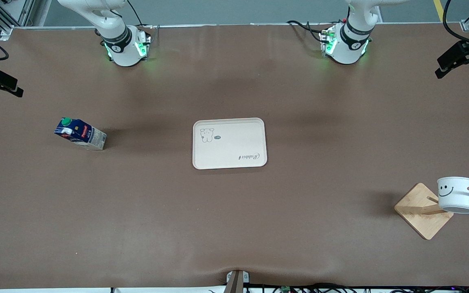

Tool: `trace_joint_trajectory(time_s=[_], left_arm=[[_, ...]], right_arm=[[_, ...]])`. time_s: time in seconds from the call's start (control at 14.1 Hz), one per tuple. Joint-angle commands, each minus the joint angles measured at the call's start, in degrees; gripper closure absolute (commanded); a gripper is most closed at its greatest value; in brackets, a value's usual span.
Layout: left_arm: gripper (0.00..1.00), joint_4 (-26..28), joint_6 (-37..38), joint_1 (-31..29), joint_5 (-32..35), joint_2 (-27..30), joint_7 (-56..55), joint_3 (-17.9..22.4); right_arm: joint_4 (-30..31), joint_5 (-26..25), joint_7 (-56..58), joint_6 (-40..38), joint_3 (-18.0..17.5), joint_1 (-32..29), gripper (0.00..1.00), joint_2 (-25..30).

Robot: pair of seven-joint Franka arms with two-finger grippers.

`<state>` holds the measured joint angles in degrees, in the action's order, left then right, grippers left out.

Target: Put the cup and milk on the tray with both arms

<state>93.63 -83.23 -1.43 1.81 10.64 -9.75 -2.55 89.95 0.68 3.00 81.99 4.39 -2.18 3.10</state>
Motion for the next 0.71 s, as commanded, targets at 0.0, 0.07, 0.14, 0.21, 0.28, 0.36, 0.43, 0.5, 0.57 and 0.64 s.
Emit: trace_joint_trajectory(time_s=[0.0, 0.07, 0.14, 0.21, 0.28, 0.36, 0.43, 0.5, 0.57, 0.64], left_arm=[[0.00, -1.3, 2.2, -1.2, 0.0, -0.4, -0.3, 0.0], [0.00, -1.3, 2.6, -1.7, 0.0, -0.3, -1.0, -0.1], [0.00, -1.5, 2.6, -2.0, 0.0, -0.1, -0.1, 0.2], [0.00, -2.4, 2.6, -3.1, -0.7, -0.2, 0.0, 1.0], [0.00, -3.6, 2.6, -3.4, -1.9, -0.5, -0.2, 1.7], [0.00, -3.9, 2.6, -3.3, -2.2, -1.7, -0.8, 1.6], [0.00, -3.8, 2.5, -3.1, -1.8, -2.2, -1.1, 1.4], [0.00, -3.5, 2.1, -2.8, -1.5, -2.6, -1.1, 1.1], [0.00, -2.8, 1.5, -2.6, -1.4, -3.1, -1.1, 1.0], [0.00, -0.8, -0.8, -2.8, -1.4, -2.6, -1.1, 0.4]], right_arm=[[1.4, 0.1, 0.6, -0.2, -0.3, -1.2, 0.00, 1.3], [1.4, 0.1, 0.6, -0.2, -0.3, -1.2, 0.00, 1.3], [1.4, 0.1, 0.6, -0.2, -0.3, -1.2, 0.00, 1.3], [1.4, 0.1, 0.6, -0.3, -0.3, -1.2, 0.00, 1.3], [1.4, 0.1, 0.6, -0.4, -0.3, -1.3, 0.00, 1.3], [1.4, 0.1, 0.6, -0.5, -0.3, -1.3, 0.00, 1.3], [1.4, 0.2, 0.6, -0.5, -0.3, -1.5, 0.00, 1.3], [1.4, 0.2, 0.6, -0.5, -0.3, -1.7, 0.00, 1.3], [1.4, 0.2, 0.5, -0.5, -0.3, -1.7, 0.00, 1.2], [1.4, 0.2, 0.5, -0.5, -0.3, -1.9, 0.00, 1.2]])
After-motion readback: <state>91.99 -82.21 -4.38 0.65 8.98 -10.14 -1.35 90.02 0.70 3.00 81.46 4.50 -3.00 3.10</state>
